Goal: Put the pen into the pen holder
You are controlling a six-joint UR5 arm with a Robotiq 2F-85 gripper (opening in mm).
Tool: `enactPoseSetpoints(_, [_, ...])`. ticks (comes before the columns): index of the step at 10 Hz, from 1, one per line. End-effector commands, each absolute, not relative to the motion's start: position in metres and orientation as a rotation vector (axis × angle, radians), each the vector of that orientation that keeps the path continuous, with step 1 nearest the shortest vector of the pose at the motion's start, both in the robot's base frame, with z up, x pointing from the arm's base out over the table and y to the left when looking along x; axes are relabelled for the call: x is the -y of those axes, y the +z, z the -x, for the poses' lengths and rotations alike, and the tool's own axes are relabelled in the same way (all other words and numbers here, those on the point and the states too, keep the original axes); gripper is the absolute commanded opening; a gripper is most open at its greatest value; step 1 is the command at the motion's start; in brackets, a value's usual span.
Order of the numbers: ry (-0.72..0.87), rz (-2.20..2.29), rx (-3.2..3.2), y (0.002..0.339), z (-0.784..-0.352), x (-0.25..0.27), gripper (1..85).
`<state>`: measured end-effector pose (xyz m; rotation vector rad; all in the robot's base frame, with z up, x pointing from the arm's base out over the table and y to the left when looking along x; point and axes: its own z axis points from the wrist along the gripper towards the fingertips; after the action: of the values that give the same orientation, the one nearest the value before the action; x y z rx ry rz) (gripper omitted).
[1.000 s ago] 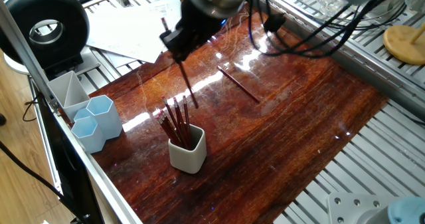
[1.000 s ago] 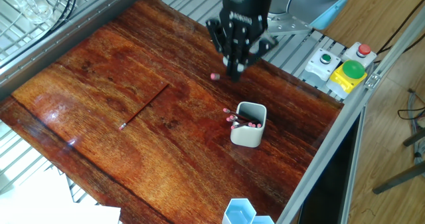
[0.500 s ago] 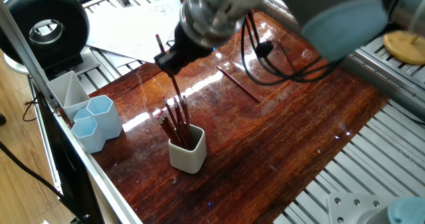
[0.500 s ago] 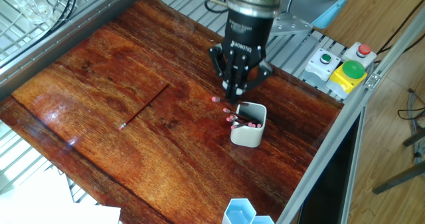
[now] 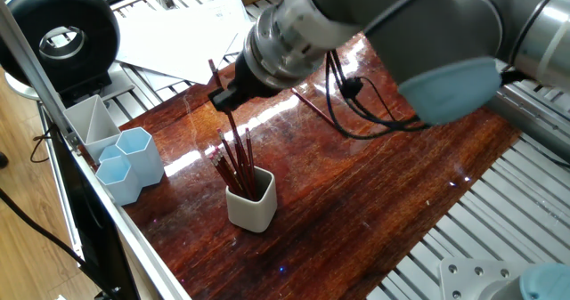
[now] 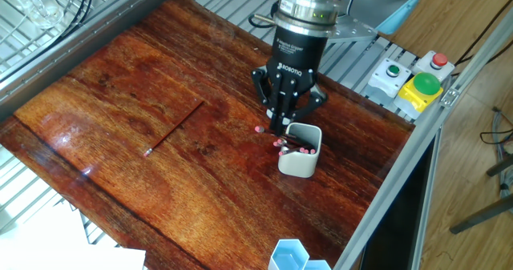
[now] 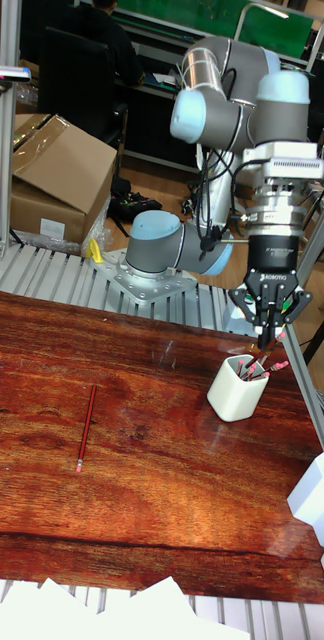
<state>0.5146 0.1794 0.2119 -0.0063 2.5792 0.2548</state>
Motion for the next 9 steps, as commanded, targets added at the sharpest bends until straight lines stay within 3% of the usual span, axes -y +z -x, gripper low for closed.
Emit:
enactPoseSetpoints(1, [0.266, -0.003, -2.553, 0.2, -0.515, -0.178, 1.0])
enactPoseSetpoints(6, [0.208, -0.081, -2.675, 0.184, -0.491, -0.167, 1.0])
enactPoseSetpoints(9, [0.28, -0.088, -2.691, 0.184, -0.486, -0.179, 1.0])
